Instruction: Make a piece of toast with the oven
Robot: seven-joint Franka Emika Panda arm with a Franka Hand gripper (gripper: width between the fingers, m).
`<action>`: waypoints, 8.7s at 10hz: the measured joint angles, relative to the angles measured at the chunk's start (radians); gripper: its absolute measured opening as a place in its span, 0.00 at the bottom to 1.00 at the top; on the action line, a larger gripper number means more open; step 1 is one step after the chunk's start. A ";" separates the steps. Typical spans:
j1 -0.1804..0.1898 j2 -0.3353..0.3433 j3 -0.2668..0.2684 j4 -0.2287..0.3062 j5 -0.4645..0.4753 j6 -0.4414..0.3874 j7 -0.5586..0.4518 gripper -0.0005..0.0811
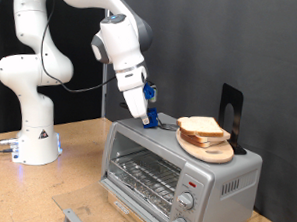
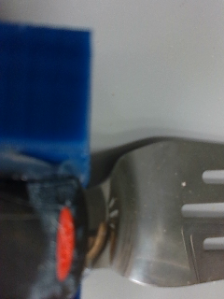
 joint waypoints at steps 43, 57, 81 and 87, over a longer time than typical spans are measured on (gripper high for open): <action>0.022 -0.128 -0.064 0.039 0.130 -0.174 -0.088 0.55; -0.163 -0.242 -0.226 -0.121 0.121 -0.149 -0.056 0.55; -0.150 -0.040 -0.078 0.113 0.009 -0.191 0.086 0.55; -0.158 0.006 -0.048 0.134 -0.031 -0.132 0.190 0.55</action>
